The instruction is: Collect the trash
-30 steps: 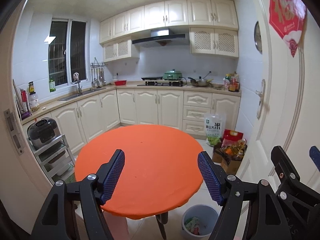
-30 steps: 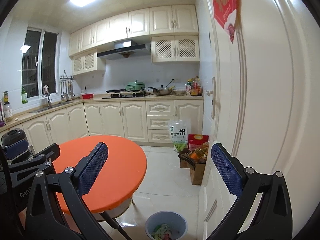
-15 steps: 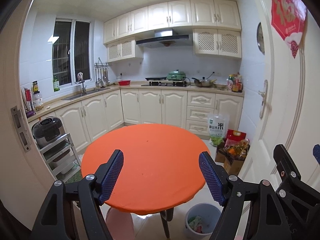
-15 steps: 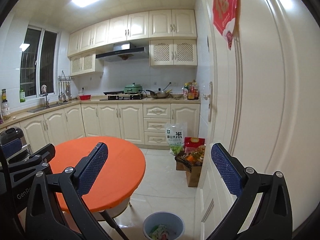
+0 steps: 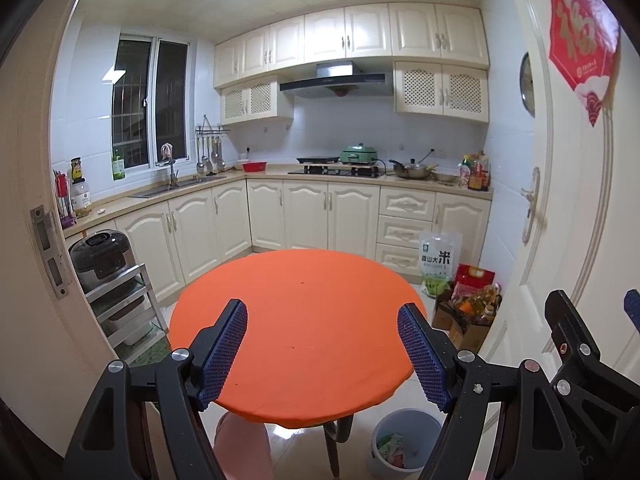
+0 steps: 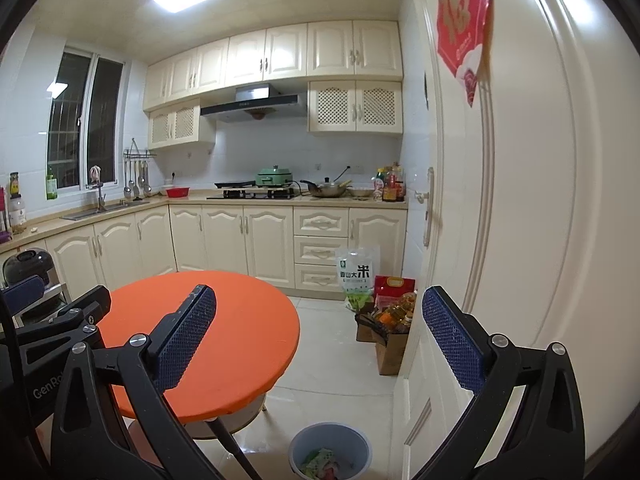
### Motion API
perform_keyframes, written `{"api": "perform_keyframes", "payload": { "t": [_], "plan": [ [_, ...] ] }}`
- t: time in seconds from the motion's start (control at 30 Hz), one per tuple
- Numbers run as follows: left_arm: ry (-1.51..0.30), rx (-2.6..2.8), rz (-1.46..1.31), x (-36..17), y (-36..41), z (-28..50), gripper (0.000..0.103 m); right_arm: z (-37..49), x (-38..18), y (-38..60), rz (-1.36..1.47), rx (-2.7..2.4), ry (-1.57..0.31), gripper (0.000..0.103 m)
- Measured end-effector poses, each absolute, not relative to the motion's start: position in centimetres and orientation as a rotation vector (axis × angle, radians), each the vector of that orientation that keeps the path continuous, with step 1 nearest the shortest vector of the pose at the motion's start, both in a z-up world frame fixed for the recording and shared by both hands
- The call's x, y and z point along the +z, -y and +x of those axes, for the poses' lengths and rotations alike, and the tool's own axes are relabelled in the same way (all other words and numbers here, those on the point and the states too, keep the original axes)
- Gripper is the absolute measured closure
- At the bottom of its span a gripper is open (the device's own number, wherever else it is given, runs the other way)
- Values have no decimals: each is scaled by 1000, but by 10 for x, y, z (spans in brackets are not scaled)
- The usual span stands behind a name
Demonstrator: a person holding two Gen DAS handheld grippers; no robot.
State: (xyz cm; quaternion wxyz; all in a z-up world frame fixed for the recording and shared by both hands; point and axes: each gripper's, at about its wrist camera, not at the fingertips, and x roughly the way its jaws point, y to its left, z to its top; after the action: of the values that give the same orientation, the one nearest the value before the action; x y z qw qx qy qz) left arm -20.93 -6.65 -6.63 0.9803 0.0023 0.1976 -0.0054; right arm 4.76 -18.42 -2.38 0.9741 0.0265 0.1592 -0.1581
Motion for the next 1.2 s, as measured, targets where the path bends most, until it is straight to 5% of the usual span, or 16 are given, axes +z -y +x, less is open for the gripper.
{"api": "perform_keyframes", "payload": {
  "t": [1.2],
  "plan": [
    [-411, -42, 13, -69, 57, -215, 29, 41, -24, 187, 37, -336, -336, 0]
  ]
}}
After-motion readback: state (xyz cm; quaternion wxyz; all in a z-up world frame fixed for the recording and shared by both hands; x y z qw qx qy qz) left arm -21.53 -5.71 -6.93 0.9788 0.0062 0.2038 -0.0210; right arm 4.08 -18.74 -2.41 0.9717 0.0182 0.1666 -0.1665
